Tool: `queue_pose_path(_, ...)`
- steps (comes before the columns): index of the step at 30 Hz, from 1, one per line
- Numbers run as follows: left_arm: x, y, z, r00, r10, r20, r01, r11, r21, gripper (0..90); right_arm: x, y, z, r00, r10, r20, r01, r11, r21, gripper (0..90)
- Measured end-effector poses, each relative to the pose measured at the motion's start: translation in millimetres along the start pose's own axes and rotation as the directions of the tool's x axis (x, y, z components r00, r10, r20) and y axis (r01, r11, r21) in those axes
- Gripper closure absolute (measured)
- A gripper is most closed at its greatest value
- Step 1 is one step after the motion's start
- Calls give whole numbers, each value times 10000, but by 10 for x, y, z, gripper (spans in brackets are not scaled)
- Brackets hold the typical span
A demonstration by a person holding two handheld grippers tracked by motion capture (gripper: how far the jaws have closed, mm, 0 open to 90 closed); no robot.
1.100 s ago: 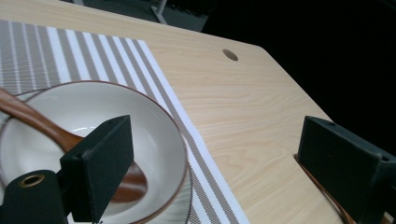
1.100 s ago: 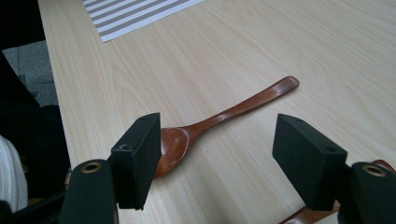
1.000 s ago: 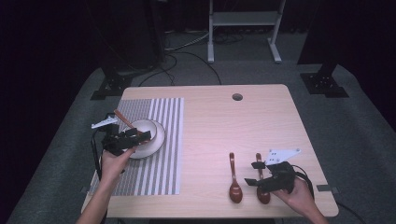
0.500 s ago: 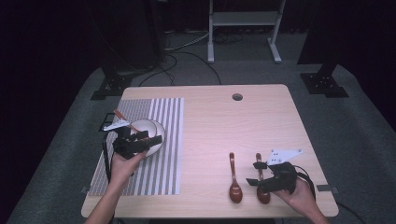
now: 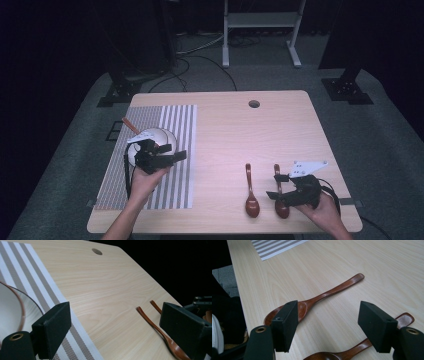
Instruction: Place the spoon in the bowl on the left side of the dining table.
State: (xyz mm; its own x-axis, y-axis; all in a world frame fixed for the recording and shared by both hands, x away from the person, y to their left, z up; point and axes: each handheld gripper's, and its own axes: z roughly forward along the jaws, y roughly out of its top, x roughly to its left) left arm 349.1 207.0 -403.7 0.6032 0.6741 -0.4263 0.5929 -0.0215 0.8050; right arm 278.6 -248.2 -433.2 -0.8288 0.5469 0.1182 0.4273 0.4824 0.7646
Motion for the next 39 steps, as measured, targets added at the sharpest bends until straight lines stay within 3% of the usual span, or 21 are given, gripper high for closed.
queue_pose_path(9,-96,-103,121,9992,-8,391,-4,9995,303,93,-15,-53,-13,9999,146,21,-146,9999,-61,315)
queue_pose_path(21,-174,-200,191,9981,57,613,-89,9986,520,93,-18,-89,-7,9996,267,-5,-267,9996,-93,317)
queue_pose_path(30,-260,-247,205,9969,384,693,-429,9969,657,93,-19,-136,-18,9993,378,20,-378,9991,-201,320)
queue_pose_path(39,-297,-293,204,9960,371,813,-430,9965,721,92,-14,-163,-15,9990,457,29,-456,9987,-204,321)
